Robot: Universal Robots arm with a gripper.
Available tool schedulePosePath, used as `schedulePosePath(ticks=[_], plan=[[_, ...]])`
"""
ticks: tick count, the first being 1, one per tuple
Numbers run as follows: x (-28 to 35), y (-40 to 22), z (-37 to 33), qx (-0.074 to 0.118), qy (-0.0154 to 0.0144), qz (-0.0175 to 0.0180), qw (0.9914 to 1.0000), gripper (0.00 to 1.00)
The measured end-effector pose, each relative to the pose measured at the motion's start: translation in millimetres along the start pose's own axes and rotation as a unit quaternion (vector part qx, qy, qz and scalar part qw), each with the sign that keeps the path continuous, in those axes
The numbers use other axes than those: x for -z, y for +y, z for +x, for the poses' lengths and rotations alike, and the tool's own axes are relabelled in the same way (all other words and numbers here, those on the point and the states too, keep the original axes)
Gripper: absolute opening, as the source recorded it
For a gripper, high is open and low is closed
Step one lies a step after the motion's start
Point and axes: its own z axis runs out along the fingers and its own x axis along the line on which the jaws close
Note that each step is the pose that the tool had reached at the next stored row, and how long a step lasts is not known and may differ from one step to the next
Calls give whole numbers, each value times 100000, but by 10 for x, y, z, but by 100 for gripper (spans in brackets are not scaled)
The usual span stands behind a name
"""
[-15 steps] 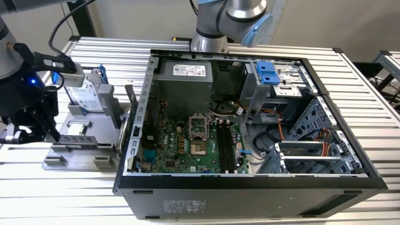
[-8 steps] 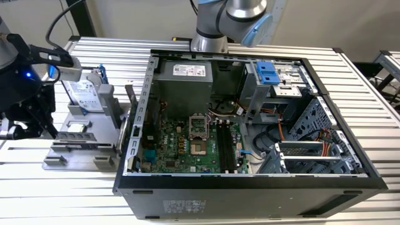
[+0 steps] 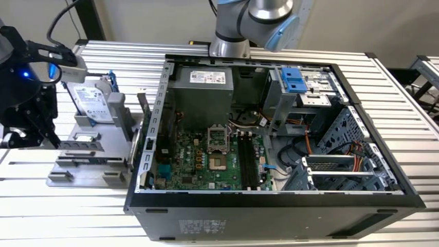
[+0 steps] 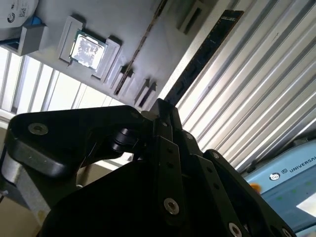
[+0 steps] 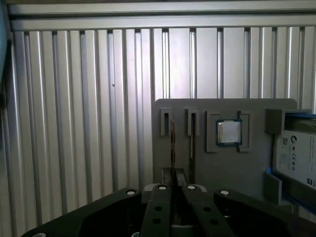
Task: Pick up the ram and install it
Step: 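Pick up the ram and move it above insertion slot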
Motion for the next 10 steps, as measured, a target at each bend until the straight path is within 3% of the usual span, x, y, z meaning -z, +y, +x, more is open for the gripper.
schedulePosePath(ticks=[10], plan=[[133, 3, -1, -1, 0, 0, 100000, 0]])
